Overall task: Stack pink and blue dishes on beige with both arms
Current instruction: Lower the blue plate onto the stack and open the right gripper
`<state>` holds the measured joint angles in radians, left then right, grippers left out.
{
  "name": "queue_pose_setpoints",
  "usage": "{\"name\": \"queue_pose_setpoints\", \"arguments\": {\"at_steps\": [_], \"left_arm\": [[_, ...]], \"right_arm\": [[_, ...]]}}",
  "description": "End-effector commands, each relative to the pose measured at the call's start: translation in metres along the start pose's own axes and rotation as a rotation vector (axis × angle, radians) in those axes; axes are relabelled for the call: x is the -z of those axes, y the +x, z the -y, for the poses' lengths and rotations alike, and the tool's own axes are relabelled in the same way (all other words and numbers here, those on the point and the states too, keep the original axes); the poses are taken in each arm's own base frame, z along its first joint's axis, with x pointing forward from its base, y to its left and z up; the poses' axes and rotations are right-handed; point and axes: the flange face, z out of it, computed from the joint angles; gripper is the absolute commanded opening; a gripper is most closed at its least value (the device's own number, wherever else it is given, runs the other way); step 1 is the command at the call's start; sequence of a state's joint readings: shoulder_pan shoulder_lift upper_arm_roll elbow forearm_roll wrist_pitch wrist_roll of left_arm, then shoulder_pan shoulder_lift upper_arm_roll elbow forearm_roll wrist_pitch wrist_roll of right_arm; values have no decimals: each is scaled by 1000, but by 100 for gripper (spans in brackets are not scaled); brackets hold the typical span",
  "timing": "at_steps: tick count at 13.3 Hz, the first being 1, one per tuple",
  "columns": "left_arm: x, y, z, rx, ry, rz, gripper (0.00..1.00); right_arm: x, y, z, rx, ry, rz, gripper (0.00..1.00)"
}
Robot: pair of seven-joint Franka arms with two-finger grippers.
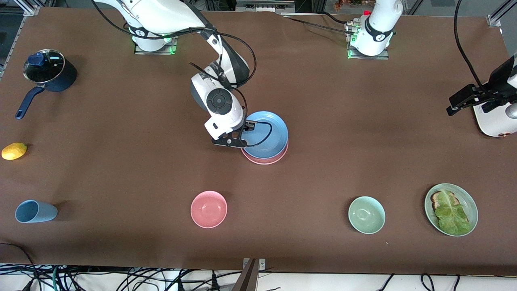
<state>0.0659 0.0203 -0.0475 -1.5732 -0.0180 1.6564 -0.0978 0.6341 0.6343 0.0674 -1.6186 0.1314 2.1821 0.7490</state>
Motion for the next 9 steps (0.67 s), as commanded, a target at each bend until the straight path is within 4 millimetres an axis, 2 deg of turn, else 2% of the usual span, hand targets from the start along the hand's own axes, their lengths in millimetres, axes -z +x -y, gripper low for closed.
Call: {"name": "queue_pose_setpoints", "arguments": {"at_steps": [1, 3, 5, 6, 7, 8, 9], "left_arm": [[10, 7, -4, -7, -28, -23, 100], [10, 7, -4, -9, -28, -23, 100], [10, 8, -3, -7, -28, -23, 100], [10, 7, -5, -10, -28, -23, 100], [10, 7, -5, -10, -30, -23, 100], [11, 7, -5, -10, -30, -25, 100], [11, 7, -5, -10, -28, -25, 100]], "right_arm": [[35, 14, 11, -7, 38, -43, 81], [50, 23, 10, -7, 42, -57, 87], [56, 30, 4, -15, 44, -63, 98], [59, 35, -1, -27, 47, -71, 99], [70, 39, 1, -24, 63, -88, 100], [93, 45, 7, -11, 91, -121, 100], [105, 54, 2, 0, 78, -134, 100]]}}
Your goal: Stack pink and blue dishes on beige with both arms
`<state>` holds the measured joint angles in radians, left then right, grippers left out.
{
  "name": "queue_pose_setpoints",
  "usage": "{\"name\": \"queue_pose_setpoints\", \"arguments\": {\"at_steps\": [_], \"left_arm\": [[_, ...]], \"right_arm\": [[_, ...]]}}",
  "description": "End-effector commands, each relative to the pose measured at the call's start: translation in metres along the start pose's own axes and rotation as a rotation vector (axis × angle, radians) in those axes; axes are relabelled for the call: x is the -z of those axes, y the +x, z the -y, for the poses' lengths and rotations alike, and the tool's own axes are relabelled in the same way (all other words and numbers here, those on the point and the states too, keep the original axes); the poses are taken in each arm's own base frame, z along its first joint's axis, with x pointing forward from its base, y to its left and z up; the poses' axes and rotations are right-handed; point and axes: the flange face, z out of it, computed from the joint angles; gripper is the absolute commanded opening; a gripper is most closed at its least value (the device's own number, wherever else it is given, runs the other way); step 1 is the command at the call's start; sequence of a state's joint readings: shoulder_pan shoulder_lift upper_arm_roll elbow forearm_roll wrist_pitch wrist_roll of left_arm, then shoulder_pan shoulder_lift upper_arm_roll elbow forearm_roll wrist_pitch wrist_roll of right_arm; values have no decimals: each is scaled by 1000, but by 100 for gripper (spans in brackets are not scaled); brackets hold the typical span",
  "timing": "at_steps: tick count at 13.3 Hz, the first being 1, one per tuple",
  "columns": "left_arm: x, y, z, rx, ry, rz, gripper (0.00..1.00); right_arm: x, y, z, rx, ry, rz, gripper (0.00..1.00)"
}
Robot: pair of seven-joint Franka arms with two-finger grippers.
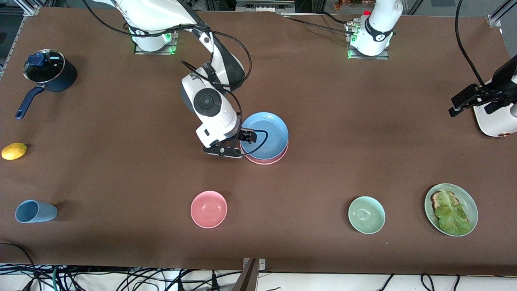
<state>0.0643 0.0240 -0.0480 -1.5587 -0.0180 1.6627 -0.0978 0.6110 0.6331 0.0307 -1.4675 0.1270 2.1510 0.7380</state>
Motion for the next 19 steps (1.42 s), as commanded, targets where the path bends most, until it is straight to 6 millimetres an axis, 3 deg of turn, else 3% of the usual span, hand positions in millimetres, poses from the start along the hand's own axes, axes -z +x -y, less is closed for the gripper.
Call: {"name": "queue_pose_setpoints", "arguments": {"at_steps": [1, 5, 8, 11, 13, 17, 19], "left_arm": [[5, 5, -2, -8, -28, -8, 100], [5, 5, -4, -9, -28, -8, 100], [5, 5, -3, -9, -28, -8, 100], [3, 7, -2, -9, -28, -5, 100], [3, 7, -2, -8, -28, -5, 100], [3, 7, -4, -8, -28, -5, 100], [3, 6, -4, -5, -28, -3, 100]], "right_arm": [[34, 20, -4, 61, -24, -35, 100], [53, 57, -45, 118, -52, -11, 100], [73, 67, -67, 170, -68, 22, 100], [98, 65, -82, 155, -89, 57, 100], [130, 60, -93, 174, -104, 62, 100], [174, 53, -122, 264, -113, 62, 100], [198, 52, -152, 261, -117, 85, 100]]}}
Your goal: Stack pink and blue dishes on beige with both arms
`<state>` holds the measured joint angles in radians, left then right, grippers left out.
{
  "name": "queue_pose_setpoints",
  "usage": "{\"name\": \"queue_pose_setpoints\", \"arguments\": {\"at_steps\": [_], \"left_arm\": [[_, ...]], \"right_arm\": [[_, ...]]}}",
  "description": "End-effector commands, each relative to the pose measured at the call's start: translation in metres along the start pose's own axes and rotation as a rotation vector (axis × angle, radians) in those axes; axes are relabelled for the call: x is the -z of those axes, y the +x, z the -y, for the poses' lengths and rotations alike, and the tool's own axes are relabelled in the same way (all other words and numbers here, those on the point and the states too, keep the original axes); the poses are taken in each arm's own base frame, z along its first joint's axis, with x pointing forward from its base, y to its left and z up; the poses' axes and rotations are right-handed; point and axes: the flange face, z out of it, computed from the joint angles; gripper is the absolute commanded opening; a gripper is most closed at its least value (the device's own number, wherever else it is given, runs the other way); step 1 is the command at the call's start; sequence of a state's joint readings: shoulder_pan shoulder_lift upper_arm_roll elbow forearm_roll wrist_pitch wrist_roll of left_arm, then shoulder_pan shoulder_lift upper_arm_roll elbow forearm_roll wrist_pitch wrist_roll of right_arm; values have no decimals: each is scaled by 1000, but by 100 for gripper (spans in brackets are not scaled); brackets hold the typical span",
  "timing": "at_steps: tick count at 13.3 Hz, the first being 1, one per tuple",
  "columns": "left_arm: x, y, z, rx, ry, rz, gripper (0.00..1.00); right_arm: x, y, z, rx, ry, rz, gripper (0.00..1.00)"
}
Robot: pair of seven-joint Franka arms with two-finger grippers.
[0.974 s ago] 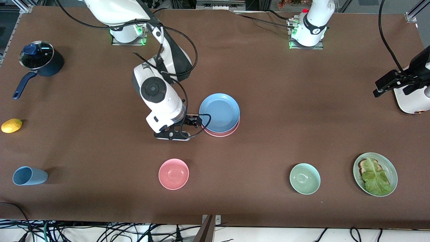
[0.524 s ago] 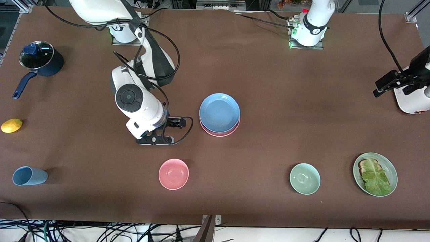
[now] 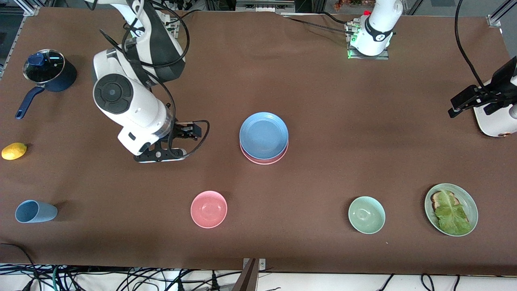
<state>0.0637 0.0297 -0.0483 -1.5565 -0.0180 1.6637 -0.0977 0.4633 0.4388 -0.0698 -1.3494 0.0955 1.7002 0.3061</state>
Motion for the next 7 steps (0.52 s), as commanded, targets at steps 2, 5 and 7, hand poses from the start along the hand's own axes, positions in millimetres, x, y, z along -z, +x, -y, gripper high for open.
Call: {"name": "queue_pose_setpoints", "arguments": {"at_steps": [2, 5, 7], "left_arm": [[6, 5, -3, -4, -28, -7, 100], [6, 5, -4, -4, -28, -7, 100], [6, 5, -4, -4, -28, -7, 100]], "right_arm": [[42, -27, -60, 56, 6, -3, 100], [67, -51, -111, 82, 23, -21, 100], [78, -66, -134, 105, 29, -32, 100]]}}
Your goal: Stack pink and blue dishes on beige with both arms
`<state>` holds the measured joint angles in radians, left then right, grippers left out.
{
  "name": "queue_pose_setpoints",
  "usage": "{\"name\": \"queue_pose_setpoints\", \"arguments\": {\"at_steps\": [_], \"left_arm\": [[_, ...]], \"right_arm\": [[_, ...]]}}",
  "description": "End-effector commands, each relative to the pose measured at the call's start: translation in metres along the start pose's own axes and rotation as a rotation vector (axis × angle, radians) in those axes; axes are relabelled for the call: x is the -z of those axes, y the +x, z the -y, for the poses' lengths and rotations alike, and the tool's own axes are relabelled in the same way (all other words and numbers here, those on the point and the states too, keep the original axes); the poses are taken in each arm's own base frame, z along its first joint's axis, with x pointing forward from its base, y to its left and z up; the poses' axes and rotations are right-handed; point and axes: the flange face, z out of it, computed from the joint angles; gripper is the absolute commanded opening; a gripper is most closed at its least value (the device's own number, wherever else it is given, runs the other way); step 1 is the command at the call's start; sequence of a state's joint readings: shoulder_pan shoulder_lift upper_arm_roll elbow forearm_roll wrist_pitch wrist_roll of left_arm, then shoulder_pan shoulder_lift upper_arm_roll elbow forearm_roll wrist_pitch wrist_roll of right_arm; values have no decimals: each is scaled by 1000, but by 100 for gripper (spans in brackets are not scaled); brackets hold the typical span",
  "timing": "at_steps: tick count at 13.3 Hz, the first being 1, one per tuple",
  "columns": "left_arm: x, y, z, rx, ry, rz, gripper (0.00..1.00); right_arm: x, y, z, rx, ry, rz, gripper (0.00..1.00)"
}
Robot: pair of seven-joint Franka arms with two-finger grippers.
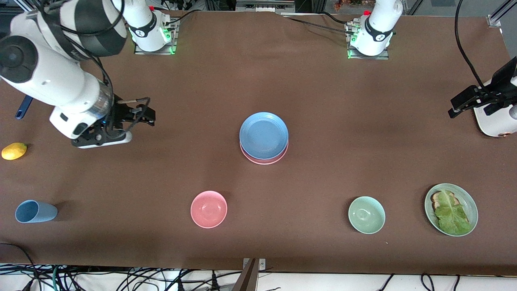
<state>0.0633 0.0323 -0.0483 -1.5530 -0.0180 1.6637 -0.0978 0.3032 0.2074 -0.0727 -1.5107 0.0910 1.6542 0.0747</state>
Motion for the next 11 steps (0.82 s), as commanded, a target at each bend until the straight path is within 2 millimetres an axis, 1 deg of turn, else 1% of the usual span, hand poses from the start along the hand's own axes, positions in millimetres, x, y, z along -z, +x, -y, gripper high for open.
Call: {"name": "queue_pose_setpoints", "arguments": {"at_steps": [1, 3, 5, 7, 8, 9, 11], "left_arm": [[5, 4, -5, -5, -28, -6, 100], [4, 4, -4, -3, -29, -3, 100], [4, 4, -4, -2, -29, -3, 100], [5, 4, -4, -2, -29, -5, 100], [5, 4, -4, -2, -29, -5, 100], [5, 4, -4, -2, -29, -5, 100], [4, 4, -5, -3, -29, -3, 100]], "right_arm": [[12, -33, -21, 22, -1, -4, 100], [21, -41, -39, 25, -17, 2, 100], [40, -53, -50, 48, -71, -14, 100], [56, -68, -58, 62, -77, -15, 100], [61, -72, -60, 63, -78, -11, 100], [62, -74, -69, 49, -74, 8, 100], [60, -74, -72, 42, -66, 29, 100]]}}
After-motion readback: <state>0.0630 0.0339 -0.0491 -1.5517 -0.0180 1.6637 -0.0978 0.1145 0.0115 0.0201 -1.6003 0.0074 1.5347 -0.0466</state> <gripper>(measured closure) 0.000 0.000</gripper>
